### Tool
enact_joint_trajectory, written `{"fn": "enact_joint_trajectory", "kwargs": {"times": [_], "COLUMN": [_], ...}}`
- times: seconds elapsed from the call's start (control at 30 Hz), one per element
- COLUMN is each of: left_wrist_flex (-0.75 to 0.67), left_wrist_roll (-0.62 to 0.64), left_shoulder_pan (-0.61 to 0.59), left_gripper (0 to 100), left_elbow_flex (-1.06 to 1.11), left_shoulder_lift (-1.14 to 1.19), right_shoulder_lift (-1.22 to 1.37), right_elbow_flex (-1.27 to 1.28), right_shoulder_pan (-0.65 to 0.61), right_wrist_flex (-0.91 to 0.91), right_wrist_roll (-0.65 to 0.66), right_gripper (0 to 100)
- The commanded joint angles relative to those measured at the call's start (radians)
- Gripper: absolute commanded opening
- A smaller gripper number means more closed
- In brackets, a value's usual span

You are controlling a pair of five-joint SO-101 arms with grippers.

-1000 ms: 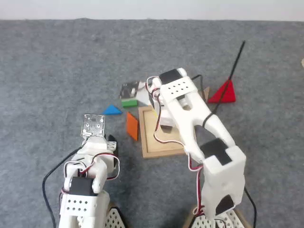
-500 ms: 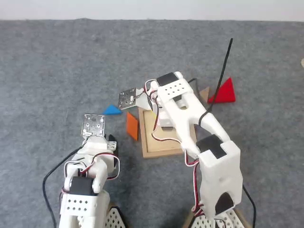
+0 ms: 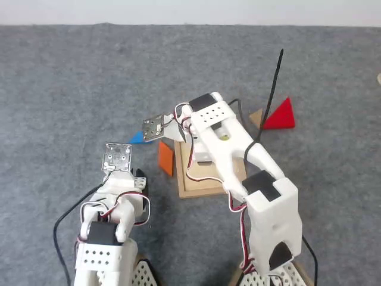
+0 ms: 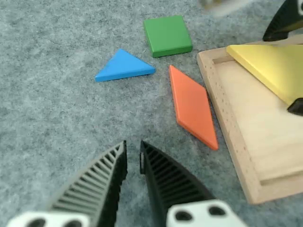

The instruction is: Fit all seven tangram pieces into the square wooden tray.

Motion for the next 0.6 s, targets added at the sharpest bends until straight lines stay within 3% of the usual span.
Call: {"fn": "enact_joint_trajectory", "kwargs": {"times": [0.0,0.37,0.57], "left_wrist_flex": [0.003,0.003,0.003], "left_wrist_roll": [0.006,0.006,0.006], "left_shoulder_pan": [-0.008,-0.008,-0.008], "left_gripper": [5,5,5], "left_elbow_flex": [-0.018,-0.018,-0.018], "left_shoulder_lift": [-0.014,-0.014,-0.014], "right_shoulder_lift": [-0.042,-0.087,-0.282], "right_elbow_flex": [-0.028,-0.028,-0.028], "right_shoulder_pan": [-0.036,-0.076,0.01], "right_wrist_flex": [-0.005,-0.002,0.001], "right_wrist_roll": [-0.046,-0.098,-0.189], "right_gripper": [31.8,31.8,31.8]}}
